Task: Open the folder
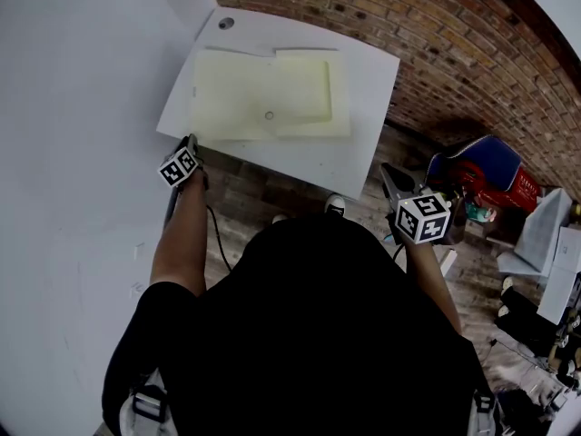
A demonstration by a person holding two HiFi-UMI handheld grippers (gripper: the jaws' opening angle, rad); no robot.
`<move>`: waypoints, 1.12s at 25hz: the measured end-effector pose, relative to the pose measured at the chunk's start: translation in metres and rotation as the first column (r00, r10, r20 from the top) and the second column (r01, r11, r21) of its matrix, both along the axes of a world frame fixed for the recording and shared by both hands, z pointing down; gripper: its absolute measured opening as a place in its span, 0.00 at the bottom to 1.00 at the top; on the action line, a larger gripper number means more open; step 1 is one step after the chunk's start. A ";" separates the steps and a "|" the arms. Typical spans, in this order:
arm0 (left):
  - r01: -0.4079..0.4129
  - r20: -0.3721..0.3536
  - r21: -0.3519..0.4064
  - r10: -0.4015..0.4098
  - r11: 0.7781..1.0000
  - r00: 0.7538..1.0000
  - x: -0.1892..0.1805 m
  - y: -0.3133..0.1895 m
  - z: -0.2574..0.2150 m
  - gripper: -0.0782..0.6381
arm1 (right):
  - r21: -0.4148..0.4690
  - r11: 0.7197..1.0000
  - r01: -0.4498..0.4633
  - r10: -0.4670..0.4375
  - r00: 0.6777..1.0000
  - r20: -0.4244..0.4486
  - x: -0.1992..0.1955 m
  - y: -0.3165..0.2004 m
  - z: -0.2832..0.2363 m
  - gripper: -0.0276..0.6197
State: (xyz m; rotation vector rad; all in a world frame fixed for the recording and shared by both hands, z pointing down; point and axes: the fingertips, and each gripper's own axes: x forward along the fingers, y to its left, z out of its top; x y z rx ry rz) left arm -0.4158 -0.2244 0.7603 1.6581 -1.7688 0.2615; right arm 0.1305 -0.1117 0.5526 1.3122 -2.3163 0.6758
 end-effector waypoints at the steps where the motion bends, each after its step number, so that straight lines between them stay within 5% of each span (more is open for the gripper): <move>1: 0.003 0.003 0.007 -0.003 1.000 1.000 0.000 0.000 -0.003 0.22 | -0.001 1.000 0.000 0.000 1.000 -0.002 0.001 -0.001 0.000 0.05; 21: -0.026 0.005 0.230 0.026 0.973 1.000 0.008 -0.001 -0.105 0.22 | 0.055 0.996 0.063 -0.064 0.998 0.006 0.002 -0.020 -0.018 0.05; 28: -0.147 0.044 0.375 0.141 0.915 0.989 0.049 -0.005 -0.180 0.22 | 0.129 0.990 0.056 -0.056 0.998 -0.005 0.020 -0.039 -0.042 0.05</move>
